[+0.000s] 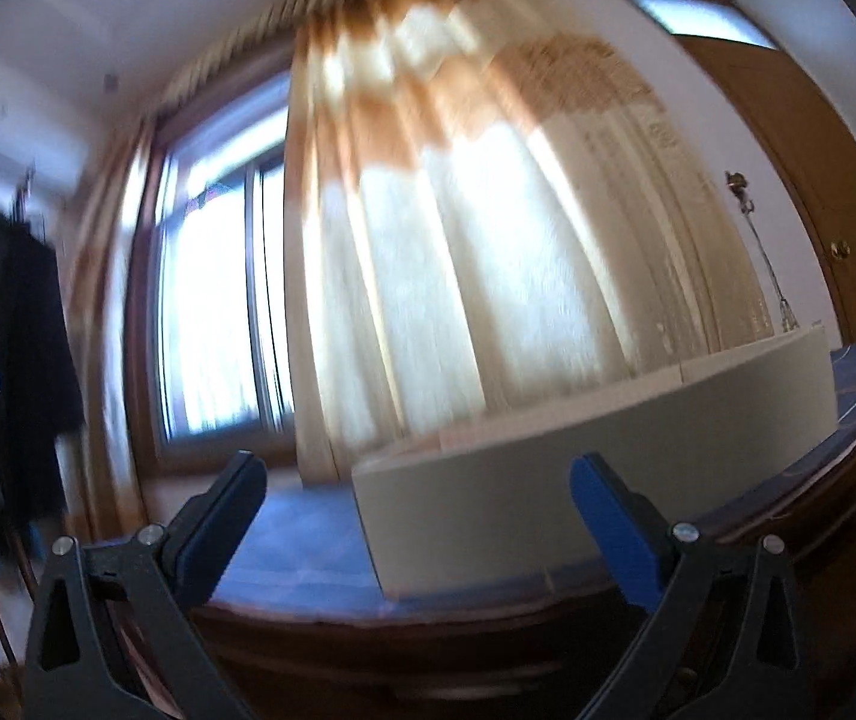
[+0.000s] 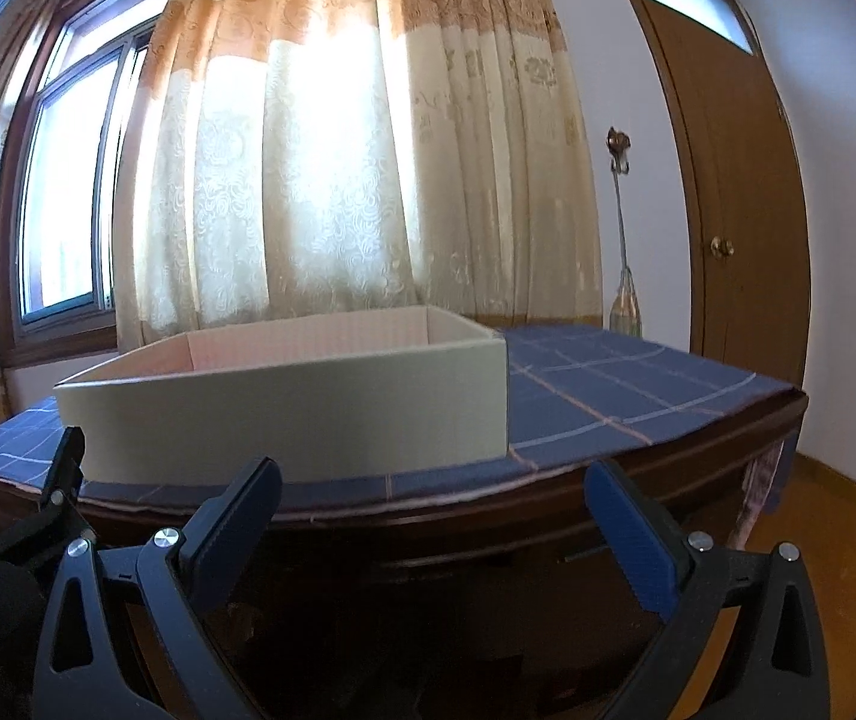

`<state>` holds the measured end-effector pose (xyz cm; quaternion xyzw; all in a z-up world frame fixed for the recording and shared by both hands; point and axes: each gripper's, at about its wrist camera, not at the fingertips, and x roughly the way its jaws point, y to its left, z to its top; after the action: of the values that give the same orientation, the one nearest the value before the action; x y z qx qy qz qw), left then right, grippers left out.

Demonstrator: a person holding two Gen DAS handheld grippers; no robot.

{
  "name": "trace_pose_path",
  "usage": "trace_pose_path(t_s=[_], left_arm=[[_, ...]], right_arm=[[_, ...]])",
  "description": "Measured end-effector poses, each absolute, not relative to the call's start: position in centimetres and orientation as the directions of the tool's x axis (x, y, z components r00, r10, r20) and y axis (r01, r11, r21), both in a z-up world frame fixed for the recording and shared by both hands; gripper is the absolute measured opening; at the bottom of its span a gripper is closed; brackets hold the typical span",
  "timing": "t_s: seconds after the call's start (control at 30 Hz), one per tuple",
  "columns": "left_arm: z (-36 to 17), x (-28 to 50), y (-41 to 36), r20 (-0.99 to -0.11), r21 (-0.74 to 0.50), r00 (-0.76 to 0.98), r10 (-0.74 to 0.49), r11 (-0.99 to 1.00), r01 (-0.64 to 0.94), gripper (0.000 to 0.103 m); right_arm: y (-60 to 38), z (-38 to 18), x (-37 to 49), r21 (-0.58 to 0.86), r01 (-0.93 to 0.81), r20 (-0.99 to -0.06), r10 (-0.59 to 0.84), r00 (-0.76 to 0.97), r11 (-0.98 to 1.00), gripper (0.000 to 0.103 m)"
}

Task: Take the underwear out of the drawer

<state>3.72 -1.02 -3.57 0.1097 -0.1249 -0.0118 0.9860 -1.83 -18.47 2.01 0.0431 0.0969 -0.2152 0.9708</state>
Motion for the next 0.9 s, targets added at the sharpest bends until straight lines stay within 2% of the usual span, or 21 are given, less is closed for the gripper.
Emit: trace_pose_path(t_s=[0.1, 0.33, 0.53, 0.9], left_arm=[[-4.3, 4.6, -1.5, 0.282, 0.256, 0.957, -0.067, 0.967, -0.008, 0.103], [-6.0, 7.9, -1.1, 0.227, 0.242, 0.971, -0.068, 0.970, 0.011, 0.103], [-8.3, 10.2, -1.1, 0.172, 0.245, 0.984, -0.053, 0.970, 0.009, 0.103], [-9.5, 10.5, -0.3, 0.248, 0.207, 0.962, -0.112, 0.977, 0.061, 0.103]], right_arm=[[-18.0, 2.6, -1.1, 0.034, 0.427, -0.178, -0.415, 0.892, 0.904, 0.102], [-16.4, 3.3, 0.8, -0.021, 0.433, -0.128, -0.432, 0.893, 0.901, 0.102], [-16.2, 3.1, 2.3, -0.034, 0.436, -0.149, -0.436, 0.887, 0.899, 0.102], [-16.2, 2.5, 4.3, -0.044, 0.447, -0.183, -0.447, 0.876, 0.894, 0.102]])
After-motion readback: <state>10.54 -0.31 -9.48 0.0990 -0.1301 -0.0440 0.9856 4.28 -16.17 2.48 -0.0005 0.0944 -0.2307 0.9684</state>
